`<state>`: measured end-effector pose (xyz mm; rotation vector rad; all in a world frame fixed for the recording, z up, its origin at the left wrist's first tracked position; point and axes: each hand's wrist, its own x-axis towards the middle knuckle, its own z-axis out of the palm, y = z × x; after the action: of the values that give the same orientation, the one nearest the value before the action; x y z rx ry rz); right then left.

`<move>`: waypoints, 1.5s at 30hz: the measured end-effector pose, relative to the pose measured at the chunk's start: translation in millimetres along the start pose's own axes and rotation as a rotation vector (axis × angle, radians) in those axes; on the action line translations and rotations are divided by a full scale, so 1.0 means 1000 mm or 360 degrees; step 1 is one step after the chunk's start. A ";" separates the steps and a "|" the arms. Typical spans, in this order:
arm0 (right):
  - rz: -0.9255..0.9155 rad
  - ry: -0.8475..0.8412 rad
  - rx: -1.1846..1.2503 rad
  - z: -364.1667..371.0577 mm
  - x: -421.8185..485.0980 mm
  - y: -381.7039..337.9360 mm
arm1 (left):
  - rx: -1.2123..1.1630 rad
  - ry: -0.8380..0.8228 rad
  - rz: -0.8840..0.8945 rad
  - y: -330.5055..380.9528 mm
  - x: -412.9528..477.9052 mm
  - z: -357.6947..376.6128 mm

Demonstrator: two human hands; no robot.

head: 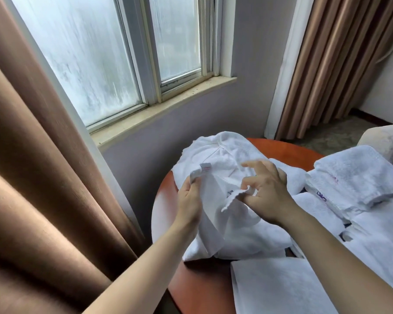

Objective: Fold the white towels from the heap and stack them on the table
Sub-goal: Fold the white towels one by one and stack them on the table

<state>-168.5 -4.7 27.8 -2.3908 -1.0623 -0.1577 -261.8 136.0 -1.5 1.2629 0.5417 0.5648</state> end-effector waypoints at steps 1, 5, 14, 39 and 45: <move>-0.0025 -0.0044 0.0178 -0.002 0.000 -0.001 | 0.0019 0.0006 -0.0014 0.000 0.001 -0.001; 0.0017 -0.0258 0.0914 -0.003 0.001 -0.013 | 0.0098 -0.0057 -0.0048 0.001 0.000 0.001; 0.0535 0.0168 0.1418 0.021 0.002 -0.037 | -0.0070 -0.0555 0.0106 0.013 -0.027 0.011; 0.0632 -0.0431 0.0526 0.008 0.011 0.053 | 0.0542 -0.0391 0.0470 0.006 0.017 -0.022; 0.0691 0.0083 0.0483 0.002 0.017 0.053 | 0.0551 -0.0257 0.0458 0.002 0.023 -0.025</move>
<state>-119.1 -21.8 9.6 -2.2593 -0.4820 0.0892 -261.0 169.6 -6.6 1.7169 0.3312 0.6179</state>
